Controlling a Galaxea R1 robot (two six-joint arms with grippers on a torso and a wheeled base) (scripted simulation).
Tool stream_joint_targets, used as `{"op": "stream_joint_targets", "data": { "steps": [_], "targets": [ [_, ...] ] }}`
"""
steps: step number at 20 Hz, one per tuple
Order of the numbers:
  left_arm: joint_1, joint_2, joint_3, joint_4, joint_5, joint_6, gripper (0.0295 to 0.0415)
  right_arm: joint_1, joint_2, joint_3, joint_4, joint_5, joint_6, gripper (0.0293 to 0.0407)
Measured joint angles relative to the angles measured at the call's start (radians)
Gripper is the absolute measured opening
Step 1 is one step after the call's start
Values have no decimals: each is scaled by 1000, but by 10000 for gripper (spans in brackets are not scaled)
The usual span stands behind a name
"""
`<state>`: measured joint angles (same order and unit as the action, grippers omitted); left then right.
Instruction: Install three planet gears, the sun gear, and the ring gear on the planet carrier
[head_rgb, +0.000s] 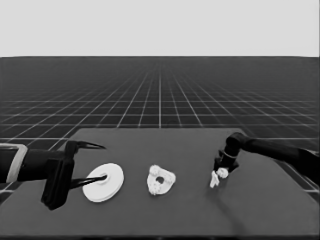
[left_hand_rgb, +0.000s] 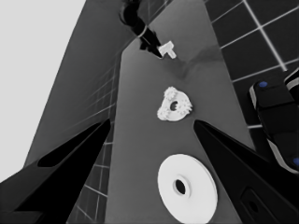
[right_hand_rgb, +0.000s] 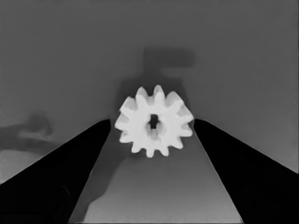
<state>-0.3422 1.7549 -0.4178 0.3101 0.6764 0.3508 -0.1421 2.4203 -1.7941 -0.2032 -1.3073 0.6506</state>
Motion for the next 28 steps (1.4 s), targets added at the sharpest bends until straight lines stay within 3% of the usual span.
{"op": "stream_joint_targets", "data": {
  "steps": [2, 10, 11, 13, 20, 21, 22, 24, 28],
  "targets": [
    [0, 0, 0, 0, 0, 0, 385, 0, 0, -1, 0, 1, 0, 314],
    [0, 0, 0, 0, 0, 0, 385, 0, 0, -1, 0, 1, 0, 312],
    [0, 0, 0, 0, 0, 0, 385, 60, -40, 84, 33, -64, 32, 312],
    [0, 0, 0, 0, 0, 0, 385, 144, -65, 131, 77, -123, 48, 312],
    [0, 0, 0, 0, 0, 0, 385, 184, -69, 139, 103, -153, 50, 312],
    [0, 0, 0, 0, 0, 0, 385, 180, -5, 376, 52, -190, 462, 312],
    [0, 0, 0, 0, 0, 0, 385, 176, 216, 426, 38, -222, 676, 312],
    [0, 0, 0, 0, 0, 0, 385, 173, 500, 266, 40, -235, 749, 312],
    [0, 0, 0, 0, 0, 0, 385, 172, 633, 113, 43, -232, 724, 311]
  ]
}}
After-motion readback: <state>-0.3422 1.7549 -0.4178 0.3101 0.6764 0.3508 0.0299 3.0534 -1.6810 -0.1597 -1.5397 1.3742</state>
